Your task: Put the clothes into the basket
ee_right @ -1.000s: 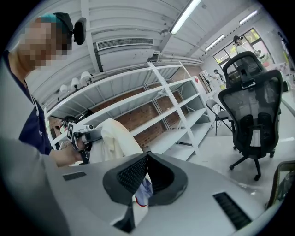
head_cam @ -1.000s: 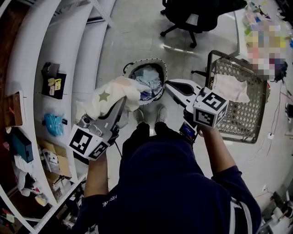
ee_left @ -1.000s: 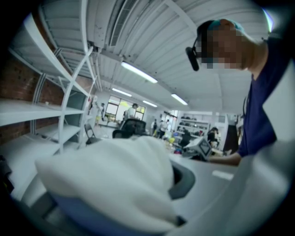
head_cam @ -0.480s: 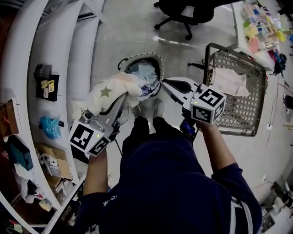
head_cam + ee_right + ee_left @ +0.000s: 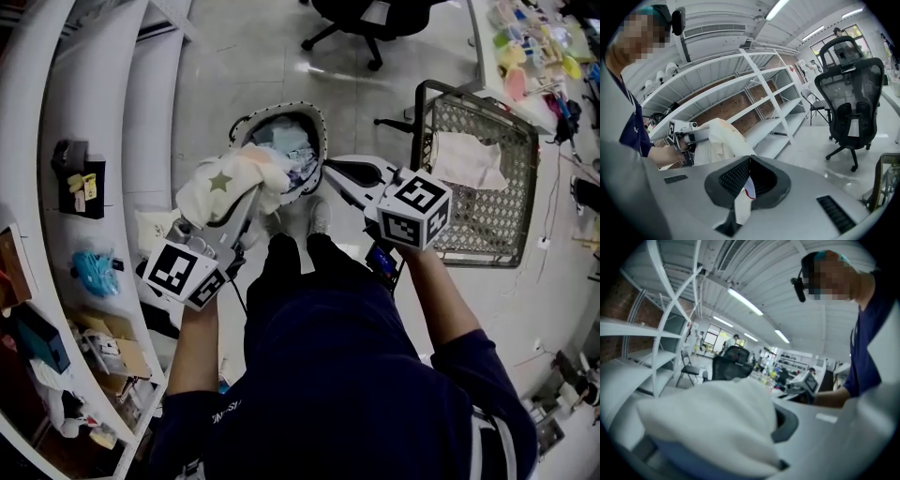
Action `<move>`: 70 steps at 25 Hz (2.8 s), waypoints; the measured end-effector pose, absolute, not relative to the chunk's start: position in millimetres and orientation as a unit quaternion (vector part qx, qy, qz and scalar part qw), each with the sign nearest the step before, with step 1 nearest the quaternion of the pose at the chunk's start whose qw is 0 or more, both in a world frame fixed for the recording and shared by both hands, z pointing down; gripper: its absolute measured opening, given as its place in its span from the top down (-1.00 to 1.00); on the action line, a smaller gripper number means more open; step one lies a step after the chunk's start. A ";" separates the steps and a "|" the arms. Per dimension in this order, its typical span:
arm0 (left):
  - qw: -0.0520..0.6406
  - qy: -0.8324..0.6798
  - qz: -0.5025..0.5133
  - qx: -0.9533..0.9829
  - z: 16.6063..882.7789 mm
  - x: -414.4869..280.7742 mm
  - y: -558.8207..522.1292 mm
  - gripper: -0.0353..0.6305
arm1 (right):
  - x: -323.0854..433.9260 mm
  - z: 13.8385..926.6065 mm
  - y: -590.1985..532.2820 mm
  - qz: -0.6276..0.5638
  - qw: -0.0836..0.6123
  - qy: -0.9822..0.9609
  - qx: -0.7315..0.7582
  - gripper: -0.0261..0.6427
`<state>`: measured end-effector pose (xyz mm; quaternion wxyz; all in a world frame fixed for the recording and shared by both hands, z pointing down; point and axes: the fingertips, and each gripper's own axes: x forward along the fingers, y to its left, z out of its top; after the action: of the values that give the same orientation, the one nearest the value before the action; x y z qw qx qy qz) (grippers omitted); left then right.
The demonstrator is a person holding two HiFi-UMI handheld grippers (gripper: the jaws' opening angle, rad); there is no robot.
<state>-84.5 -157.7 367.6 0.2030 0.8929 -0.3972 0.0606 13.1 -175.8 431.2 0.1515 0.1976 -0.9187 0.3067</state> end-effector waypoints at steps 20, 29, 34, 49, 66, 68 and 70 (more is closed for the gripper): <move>0.283 -0.361 0.116 0.881 504.2 -95.1 -203.3 0.76 | -10.9 501.7 -204.7 0.324 0.206 -0.894 0.232 0.90; 0.303 -0.338 0.156 0.877 558.5 -94.1 -215.3 0.76 | -15.8 530.3 -207.0 0.335 0.240 -0.881 0.234 0.90; 0.306 -0.318 0.186 0.878 584.4 -87.8 -216.6 0.76 | -19.0 538.4 -209.0 0.336 0.254 -0.876 0.236 0.90; 0.359 -0.213 0.321 0.850 674.5 -58.6 -183.6 0.15 | -16.4 552.2 -208.4 0.349 0.268 -0.866 0.238 0.90; 0.312 -0.234 0.408 0.826 684.9 -71.6 -190.7 -0.23 | -14.1 557.4 -205.1 0.366 0.257 -0.865 0.229 0.90; 0.308 -0.245 0.402 0.827 680.3 -73.2 -197.2 -0.23 | -12.8 558.2 -205.3 0.367 0.256 -0.864 0.229 0.90; 0.305 -0.250 0.401 0.827 676.9 -74.9 -201.7 -0.23 | -12.2 558.6 -206.0 0.368 0.255 -0.864 0.230 0.90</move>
<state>-74.9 -201.7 676.9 0.3046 0.8273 -0.2497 0.4005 -12.2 -206.0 558.6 0.2550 0.2296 -0.8642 0.3679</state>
